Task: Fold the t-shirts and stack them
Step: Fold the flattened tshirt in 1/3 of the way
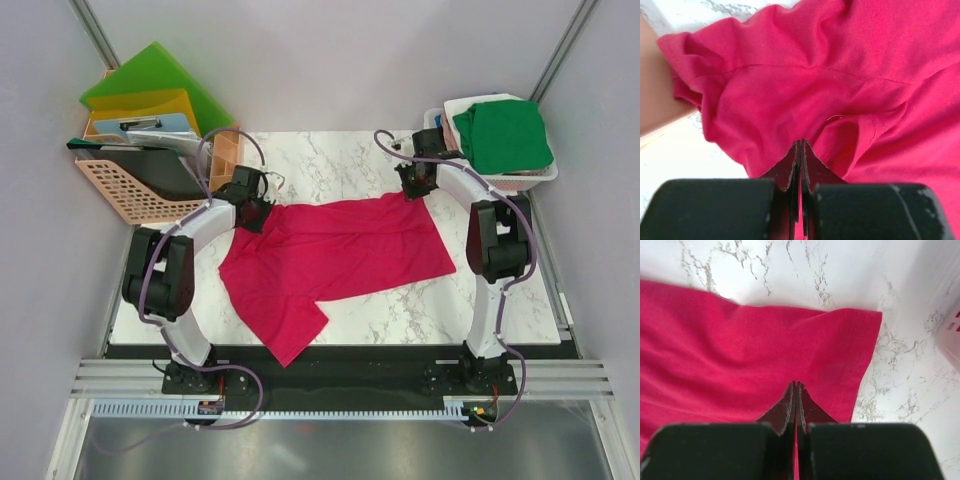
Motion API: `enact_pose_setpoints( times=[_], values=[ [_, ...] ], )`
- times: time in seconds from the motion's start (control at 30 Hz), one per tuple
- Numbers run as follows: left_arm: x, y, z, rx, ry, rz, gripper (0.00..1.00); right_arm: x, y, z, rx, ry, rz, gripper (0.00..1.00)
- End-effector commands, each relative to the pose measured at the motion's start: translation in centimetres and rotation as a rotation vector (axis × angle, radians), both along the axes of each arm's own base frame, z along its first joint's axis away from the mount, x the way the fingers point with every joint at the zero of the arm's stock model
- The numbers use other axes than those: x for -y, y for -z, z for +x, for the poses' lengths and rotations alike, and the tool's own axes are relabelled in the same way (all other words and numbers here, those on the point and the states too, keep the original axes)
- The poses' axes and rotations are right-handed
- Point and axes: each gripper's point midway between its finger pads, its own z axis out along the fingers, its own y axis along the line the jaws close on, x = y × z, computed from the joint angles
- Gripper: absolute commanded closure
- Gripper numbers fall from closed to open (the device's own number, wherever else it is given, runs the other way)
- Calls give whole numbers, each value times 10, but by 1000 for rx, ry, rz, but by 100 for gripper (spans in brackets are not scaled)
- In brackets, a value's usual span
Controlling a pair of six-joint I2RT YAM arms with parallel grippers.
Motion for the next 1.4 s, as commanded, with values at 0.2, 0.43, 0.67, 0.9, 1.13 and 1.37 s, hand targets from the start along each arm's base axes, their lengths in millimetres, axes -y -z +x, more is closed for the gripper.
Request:
enact_pose_setpoints(
  times=[0.2, 0.43, 0.67, 0.9, 1.13, 1.37],
  values=[
    [11, 8, 14, -21, -11, -18, 98, 6, 49, -7, -128, 12, -27, 100],
    [12, 16, 15, -44, -9, -9, 98, 33, 63, -25, -180, 58, -62, 100],
    [11, 15, 14, -42, -2, -6, 98, 76, 47, -26, -151, 132, -74, 100],
    [9, 17, 10, -50, 10, 3, 98, 79, 56, -41, -185, 121, -59, 100],
    [-4, 18, 20, 5, 10, 87, 98, 82, 61, -45, -161, 110, -78, 100],
    [-13, 17, 47, 168, 41, 160, 98, 81, 51, -24, -57, 145, -56, 100]
  ],
)
